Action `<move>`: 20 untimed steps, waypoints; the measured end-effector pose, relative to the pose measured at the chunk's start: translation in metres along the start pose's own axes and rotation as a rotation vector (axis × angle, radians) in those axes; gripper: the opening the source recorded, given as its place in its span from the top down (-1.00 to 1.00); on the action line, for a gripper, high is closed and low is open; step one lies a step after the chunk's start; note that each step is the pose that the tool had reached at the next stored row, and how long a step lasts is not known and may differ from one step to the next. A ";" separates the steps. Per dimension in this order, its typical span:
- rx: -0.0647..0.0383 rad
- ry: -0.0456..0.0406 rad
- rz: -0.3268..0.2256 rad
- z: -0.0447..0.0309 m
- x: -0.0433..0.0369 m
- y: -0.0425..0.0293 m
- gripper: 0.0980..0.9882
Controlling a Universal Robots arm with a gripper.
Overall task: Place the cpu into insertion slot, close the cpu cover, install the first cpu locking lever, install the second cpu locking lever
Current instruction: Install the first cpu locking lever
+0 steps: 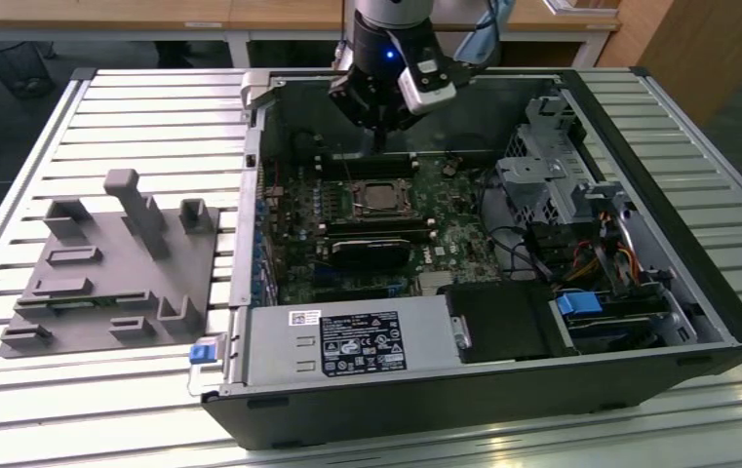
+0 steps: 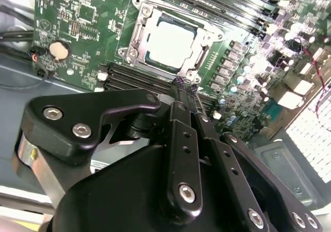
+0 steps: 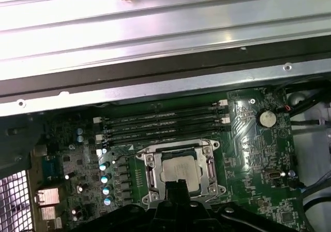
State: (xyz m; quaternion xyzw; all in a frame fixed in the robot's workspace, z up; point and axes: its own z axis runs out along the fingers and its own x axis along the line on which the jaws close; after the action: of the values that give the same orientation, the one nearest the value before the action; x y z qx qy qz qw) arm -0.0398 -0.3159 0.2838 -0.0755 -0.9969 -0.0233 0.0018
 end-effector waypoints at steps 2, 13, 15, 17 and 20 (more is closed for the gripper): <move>0.000 0.0015 -0.033 0.0001 0.0000 0.0000 0.98; 0.002 0.0100 -0.216 0.0006 0.0000 0.0000 0.98; 0.002 0.0114 -0.247 0.0007 0.0000 0.0000 0.98; 0.002 0.0124 -0.271 0.0007 0.0000 -0.0001 0.98; 0.001 0.0098 -0.281 0.0012 0.0023 -0.0005 0.98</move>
State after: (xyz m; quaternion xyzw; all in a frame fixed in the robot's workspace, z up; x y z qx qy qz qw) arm -0.0422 -0.3160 0.2826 0.0650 -0.9976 -0.0230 0.0034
